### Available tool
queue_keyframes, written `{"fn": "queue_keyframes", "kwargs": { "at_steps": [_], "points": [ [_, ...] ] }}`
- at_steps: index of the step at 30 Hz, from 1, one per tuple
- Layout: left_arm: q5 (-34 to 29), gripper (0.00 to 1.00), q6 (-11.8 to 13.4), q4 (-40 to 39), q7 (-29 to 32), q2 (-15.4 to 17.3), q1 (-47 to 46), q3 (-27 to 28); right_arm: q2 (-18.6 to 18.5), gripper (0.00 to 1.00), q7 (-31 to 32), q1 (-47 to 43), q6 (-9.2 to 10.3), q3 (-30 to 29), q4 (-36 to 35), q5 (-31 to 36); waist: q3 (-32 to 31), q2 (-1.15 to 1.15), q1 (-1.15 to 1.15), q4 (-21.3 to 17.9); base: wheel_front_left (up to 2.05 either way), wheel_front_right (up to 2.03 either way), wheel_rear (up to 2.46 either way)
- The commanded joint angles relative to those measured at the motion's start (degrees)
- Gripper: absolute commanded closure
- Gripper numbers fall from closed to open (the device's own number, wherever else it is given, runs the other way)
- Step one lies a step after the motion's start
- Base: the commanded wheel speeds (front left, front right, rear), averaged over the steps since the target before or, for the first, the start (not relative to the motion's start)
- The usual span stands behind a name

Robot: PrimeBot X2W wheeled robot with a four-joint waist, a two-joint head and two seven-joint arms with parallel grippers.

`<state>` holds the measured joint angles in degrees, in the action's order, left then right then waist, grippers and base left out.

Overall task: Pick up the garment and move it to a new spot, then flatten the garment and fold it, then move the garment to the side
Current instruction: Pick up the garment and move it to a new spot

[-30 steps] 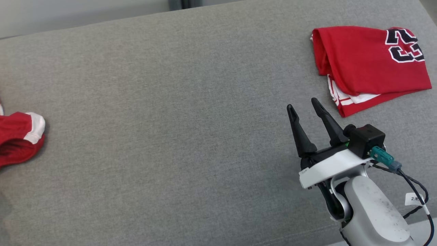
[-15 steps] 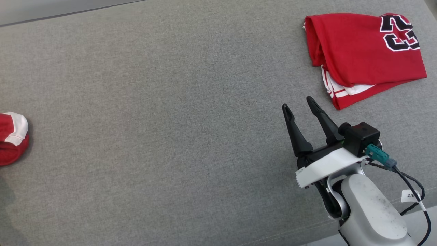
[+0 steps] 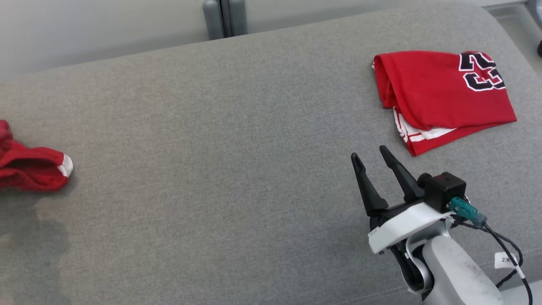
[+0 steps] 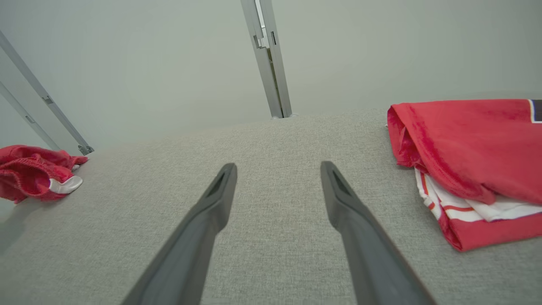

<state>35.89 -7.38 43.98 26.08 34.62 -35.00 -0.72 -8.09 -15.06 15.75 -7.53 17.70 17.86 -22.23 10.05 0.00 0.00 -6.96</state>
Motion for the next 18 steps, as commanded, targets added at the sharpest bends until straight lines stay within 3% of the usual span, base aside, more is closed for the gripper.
{"fn": "queue_keyframes", "kwargs": {
  "at_steps": [1, 11, 18],
  "points": [
    [0.8, 1.0, -0.2, -1.9, -0.1, -0.1, -0.8, -1.4, -0.1, 0.0, -0.1, -1.0, 0.08, 0.0, 0.3, -0.5, -4.2, 0.0, 0.0, 1.4, 0.0, 0.0, 0.0],
    [2.8, 1.0, -0.2, -21.0, 1.0, 0.1, -1.7, -16.5, -0.8, 0.0, -0.1, -4.4, 0.08, -0.3, 1.2, -1.7, -10.0, 0.0, 0.0, 2.2, 0.0, 0.0, 0.0],
    [6.4, 1.0, -0.2, -32.4, -0.2, -3.5, -3.9, -21.4, -1.0, 0.0, -0.1, -5.4, 0.08, -0.6, 0.8, -1.9, -10.7, 0.0, 0.0, 0.8, 0.0, 0.0, 0.0]
  ]
}}
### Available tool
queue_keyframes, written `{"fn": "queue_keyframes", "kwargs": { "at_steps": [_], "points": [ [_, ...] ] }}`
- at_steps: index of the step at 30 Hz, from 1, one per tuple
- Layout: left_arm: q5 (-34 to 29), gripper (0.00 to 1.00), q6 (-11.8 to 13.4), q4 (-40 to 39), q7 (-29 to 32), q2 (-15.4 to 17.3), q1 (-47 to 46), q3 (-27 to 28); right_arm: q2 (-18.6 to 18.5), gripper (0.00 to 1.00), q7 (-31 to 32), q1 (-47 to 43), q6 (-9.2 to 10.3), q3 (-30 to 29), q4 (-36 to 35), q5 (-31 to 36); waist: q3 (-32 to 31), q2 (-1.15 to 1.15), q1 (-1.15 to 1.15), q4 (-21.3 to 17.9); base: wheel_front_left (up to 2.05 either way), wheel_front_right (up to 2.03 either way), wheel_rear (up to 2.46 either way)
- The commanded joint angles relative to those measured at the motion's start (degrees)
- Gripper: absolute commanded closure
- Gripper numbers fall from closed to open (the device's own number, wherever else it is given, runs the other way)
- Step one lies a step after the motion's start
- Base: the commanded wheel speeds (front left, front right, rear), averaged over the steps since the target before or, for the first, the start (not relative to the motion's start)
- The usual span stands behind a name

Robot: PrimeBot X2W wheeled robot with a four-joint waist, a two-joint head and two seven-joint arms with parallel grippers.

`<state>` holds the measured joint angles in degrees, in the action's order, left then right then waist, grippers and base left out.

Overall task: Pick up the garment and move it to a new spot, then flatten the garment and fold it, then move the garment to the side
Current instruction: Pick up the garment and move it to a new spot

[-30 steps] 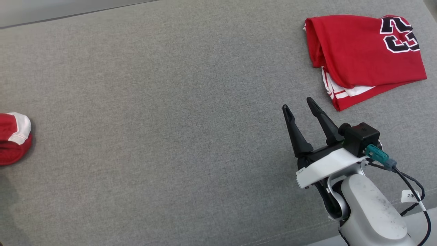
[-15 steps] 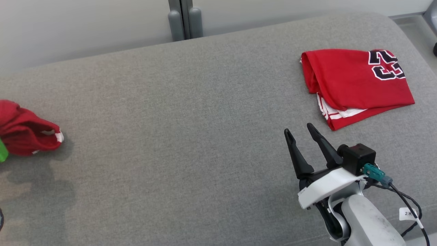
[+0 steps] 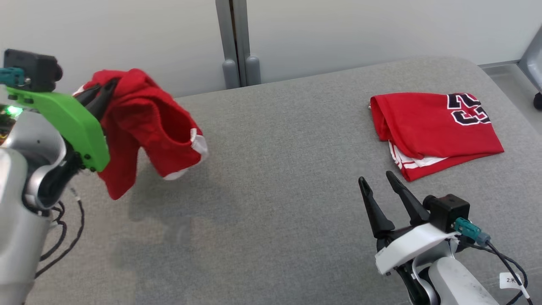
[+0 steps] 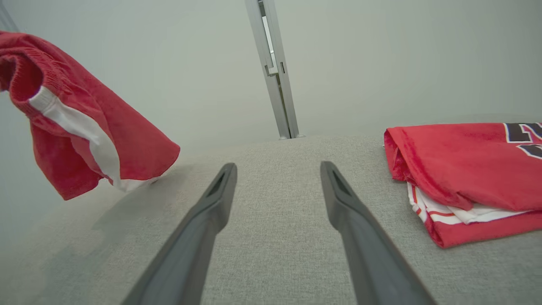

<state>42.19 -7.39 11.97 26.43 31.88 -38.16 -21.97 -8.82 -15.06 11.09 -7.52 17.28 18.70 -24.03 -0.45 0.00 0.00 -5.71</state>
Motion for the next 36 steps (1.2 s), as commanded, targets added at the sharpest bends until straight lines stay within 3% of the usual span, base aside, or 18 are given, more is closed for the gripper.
{"fn": "queue_keyframes", "kwargs": {
  "at_steps": [1, 9, 17, 19, 20, 21, 22, 26, 32, 36],
  "points": [
    [0.7, 1.0, -0.2, -1.5, -0.7, -1.4, -0.7, -0.4, -0.3, 0.0, -0.1, -0.8, 0.06, -0.1, 0.0, -0.1, -0.2, 0.0, 0.0, -0.6, 0.0, 0.0, 0.0],
    [5.1, 1.0, -0.2, -2.5, -5.0, -4.3, 8.8, -5.4, -0.1, 0.0, -0.1, -1.0, 0.06, 0.4, 0.3, -0.5, -0.1, 0.0, 0.0, -3.0, 0.0, 0.0, 0.0],
    [-0.1, 1.0, 0.2, 14.2, -20.0, -8.6, 18.0, -9.1, -0.5, 0.0, -0.1, -0.6, 0.06, 1.3, 0.8, -1.0, 0.1, 0.0, 0.0, -3.7, 0.0, 0.0, 0.0],
    [-1.2, 0.89, 0.2, 17.9, -23.1, -10.0, 18.4, -9.8, -0.6, 0.0, -0.1, -0.6, 0.07, 1.3, 0.9, -1.1, 0.0, 0.0, 0.0, -3.4, 0.0, 0.0, 0.0],
    [-0.6, 0.65, 0.1, 20.0, -24.8, -11.3, 18.6, -9.5, -0.6, 0.0, -0.1, -0.6, 0.06, 1.4, 1.0, -1.1, 0.0, 0.0, 0.0, -3.1, 0.0, 0.0, 0.0],
    [-0.5, 0.14, 0.1, 21.6, -26.6, -12.1, 18.5, -9.2, -0.7, 0.0, -0.1, -0.5, 0.06, 1.4, 1.1, -1.1, -0.1, 0.0, 0.0, -2.8, 0.0, 0.0, 0.0],
    [-0.7, 0.0, 0.1, 22.8, -28.1, -12.5, 18.2, -9.0, -0.8, 0.0, -0.1, -0.5, 0.06, 1.4, 1.1, -1.1, -0.1, 0.0, 0.0, -2.4, 0.0, 0.0, 0.0],
    [-0.4, 0.0, 0.0, 25.7, -34.3, -14.2, 16.7, -8.3, -0.4, 0.0, -0.1, -0.5, 0.07, 1.1, 1.0, -0.9, -0.2, 0.0, 0.0, -1.0, 0.0, 0.0, 0.0],
    [-2.7, 0.0, 0.2, 23.6, -38.9, -11.2, 13.7, -8.0, -0.4, 0.0, -0.1, -0.4, 0.06, -0.3, 0.7, -0.3, -0.9, 0.0, 0.0, 1.0, 0.0, 0.0, 0.0],
    [-3.8, 0.0, 2.8, 18.0, -40.3, -8.7, 14.5, -5.9, -0.4, 0.0, -0.1, -1.2, 0.06, -0.6, 0.3, 0.1, -1.2, 0.0, 0.0, 1.8, 0.0, 0.0, 0.0]
  ]
}}
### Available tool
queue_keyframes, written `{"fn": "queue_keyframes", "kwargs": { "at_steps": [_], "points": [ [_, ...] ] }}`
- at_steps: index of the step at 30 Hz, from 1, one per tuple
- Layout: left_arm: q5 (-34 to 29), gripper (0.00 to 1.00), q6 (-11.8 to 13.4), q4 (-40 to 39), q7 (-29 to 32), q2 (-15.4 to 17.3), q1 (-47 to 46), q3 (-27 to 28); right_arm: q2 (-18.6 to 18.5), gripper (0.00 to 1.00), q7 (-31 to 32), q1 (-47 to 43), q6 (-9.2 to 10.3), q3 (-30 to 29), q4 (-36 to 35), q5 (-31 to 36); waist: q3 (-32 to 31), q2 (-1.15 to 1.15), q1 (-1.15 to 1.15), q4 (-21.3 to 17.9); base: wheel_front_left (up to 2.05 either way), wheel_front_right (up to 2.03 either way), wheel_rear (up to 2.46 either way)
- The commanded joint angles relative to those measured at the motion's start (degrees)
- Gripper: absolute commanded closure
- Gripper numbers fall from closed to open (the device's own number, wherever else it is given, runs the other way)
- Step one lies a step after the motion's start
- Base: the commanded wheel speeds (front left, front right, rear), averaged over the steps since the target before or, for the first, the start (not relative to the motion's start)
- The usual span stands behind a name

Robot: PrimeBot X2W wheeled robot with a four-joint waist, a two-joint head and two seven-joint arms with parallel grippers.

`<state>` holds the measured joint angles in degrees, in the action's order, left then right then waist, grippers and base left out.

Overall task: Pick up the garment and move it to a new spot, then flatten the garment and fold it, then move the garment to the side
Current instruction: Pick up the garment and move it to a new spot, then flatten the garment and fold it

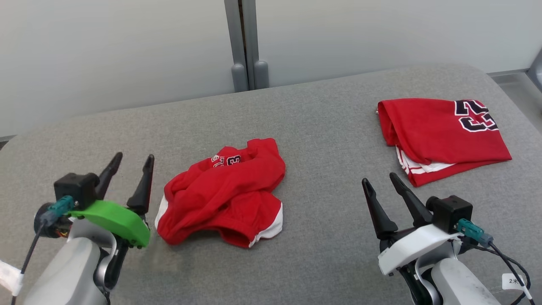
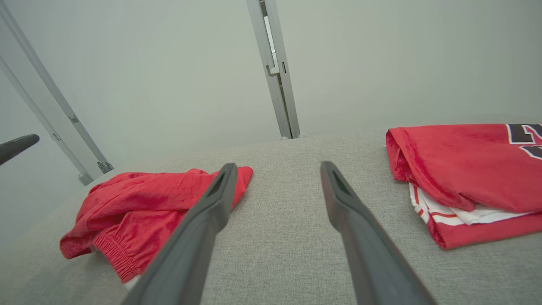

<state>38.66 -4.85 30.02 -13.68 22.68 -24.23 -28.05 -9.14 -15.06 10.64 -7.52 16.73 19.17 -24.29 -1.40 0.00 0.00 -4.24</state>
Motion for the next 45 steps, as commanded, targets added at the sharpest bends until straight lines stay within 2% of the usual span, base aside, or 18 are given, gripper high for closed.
{"fn": "queue_keyframes", "kwargs": {
  "at_steps": [1, 5, 10, 14, 18, 24, 31, 37, 42, 45],
  "points": [
    [-0.9, 0.0, 1.3, -2.0, -0.5, 1.2, 1.4, 0.7, -0.2, 0.0, -0.1, -1.0, 0.06, -0.1, -0.3, 0.5, -0.3, 0.0, 0.0, 0.5, 0.0, 0.0, 0.0],
    [-2.7, 0.0, 5.7, -9.2, -1.1, 3.4, 5.8, 3.2, -0.9, 0.0, -0.1, -1.1, 0.06, -0.6, -0.8, 0.8, -0.2, 0.0, 0.0, 0.9, 0.0, 0.0, 0.0],
    [-4.9, 0.0, 10.5, -16.7, -1.5, 3.2, 13.7, 8.6, -0.9, 0.0, -0.1, -1.1, 0.06, -1.3, -2.2, 1.5, 0.1, 0.0, 0.0, 1.0, 0.0, 0.0, 0.0],
    [-8.5, 0.0, 11.8, -21.4, -1.5, 0.6, 20.8, 12.8, -0.2, 0.0, -0.1, -1.0, 0.06, -2.3, -3.8, 1.9, 0.3, 0.0, 0.0, 1.0, 0.0, 0.0, 0.0],
    [-11.3, 0.0, 11.8, -23.8, -1.5, -3.5, 24.6, 16.8, 0.1, 0.0, -0.1, -1.7, 0.07, -2.9, -4.3, 2.1, 0.3, 0.0, 0.0, 1.4, 0.0, 0.0, 0.0],
    [-14.1, 0.0, 8.8, -23.4, -1.5, -9.1, 26.7, 22.1, 0.3, 0.0, -0.1, -2.8, 0.06, -4.1, -4.4, 2.4, 0.6, 0.0, 0.0, 2.6, 0.0, 0.0, 0.0],
    [-17.7, 0.0, 5.3, -21.3, -1.5, -11.5, 25.9, 25.8, 0.1, 0.0, -0.1, -2.3, 0.06, -4.1, -4.7, 2.5, 0.9, 0.0, 0.0, 2.5, 0.0, 0.0, 0.0],
    [-19.6, 0.0, 2.6, -19.0, -1.5, -13.1, 24.7, 25.1, -0.1, 0.0, -0.1, -2.2, 0.06, -4.6, -4.9, 2.3, 1.1, 0.0, 0.0, 1.9, 0.0, 0.0, 0.0],
    [-16.2, 0.0, -0.7, -16.1, 7.6, -14.8, 22.6, 19.6, -0.3, 0.0, -0.1, -1.9, 0.06, -4.9, -5.0, 2.3, 1.1, 0.0, 0.0, 1.1, 0.0, 0.0, 0.0],
    [-13.8, 0.0, -1.6, -16.4, 13.8, -15.3, 21.5, 16.5, -0.1, 0.0, -0.1, -1.4, 0.06, -4.6, -4.9, 2.4, 1.1, 0.0, 0.0, 0.4, 0.0, 0.0, 0.0]
  ]
}}
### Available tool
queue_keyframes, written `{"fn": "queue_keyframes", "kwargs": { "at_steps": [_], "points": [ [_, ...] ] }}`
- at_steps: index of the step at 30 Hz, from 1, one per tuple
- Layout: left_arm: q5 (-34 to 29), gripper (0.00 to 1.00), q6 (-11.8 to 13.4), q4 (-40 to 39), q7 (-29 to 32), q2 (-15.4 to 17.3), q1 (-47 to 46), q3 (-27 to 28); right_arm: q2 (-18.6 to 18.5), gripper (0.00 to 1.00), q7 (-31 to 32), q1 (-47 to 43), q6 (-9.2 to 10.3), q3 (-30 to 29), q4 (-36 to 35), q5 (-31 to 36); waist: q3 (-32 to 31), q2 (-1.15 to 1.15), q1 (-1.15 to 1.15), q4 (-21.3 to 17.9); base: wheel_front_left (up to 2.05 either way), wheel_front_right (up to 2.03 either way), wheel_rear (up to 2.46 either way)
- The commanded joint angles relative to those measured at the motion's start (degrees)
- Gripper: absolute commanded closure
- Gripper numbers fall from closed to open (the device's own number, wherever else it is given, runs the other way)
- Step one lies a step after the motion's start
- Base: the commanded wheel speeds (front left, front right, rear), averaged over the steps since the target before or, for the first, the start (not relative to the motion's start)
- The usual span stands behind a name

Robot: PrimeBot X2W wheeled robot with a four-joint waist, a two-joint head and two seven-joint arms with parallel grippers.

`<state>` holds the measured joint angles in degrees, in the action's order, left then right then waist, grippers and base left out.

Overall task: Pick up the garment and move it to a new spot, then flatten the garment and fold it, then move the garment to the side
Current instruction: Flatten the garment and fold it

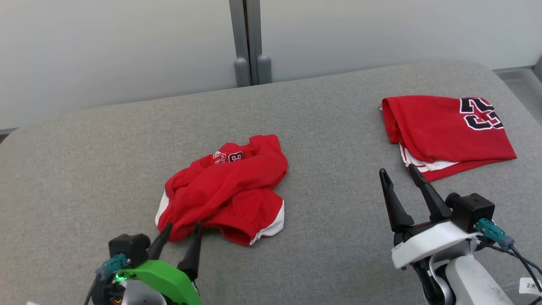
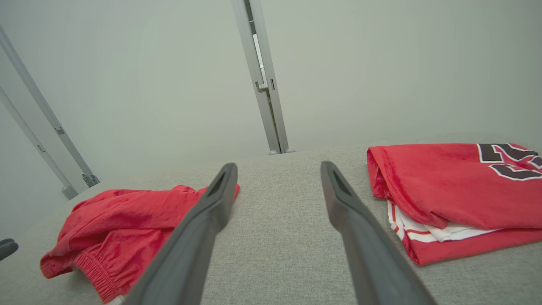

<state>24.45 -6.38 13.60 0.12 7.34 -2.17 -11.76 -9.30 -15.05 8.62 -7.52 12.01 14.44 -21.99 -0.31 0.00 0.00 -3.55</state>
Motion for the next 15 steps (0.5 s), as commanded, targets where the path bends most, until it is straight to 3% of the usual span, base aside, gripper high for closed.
{"fn": "queue_keyframes", "kwargs": {
  "at_steps": [1, 7, 15],
  "points": [
    [2.0, 0.0, -0.5, -0.2, 2.6, -0.5, -0.7, -1.3, 0.2, 0.0, -0.1, 0.6, 0.06, 0.2, -0.2, 0.0, 0.1, 0.0, 0.0, -0.5, 0.0, 0.0, 0.0],
    [10.5, 0.0, -1.1, 0.1, 13.9, -1.2, -2.2, -7.6, 0.4, 0.0, -0.1, 0.6, 0.07, 0.4, 0.1, -0.4, 0.4, 0.0, 0.0, -2.2, 0.0, 0.0, 0.0],
    [13.5, 0.0, -1.2, 6.7, 13.0, -0.2, -6.9, -12.3, 0.4, 0.0, -0.1, 1.6, 0.07, 1.0, 0.5, -0.7, 1.5, 0.0, 0.0, -5.0, 0.0, 0.0, 0.0]
  ]
}}
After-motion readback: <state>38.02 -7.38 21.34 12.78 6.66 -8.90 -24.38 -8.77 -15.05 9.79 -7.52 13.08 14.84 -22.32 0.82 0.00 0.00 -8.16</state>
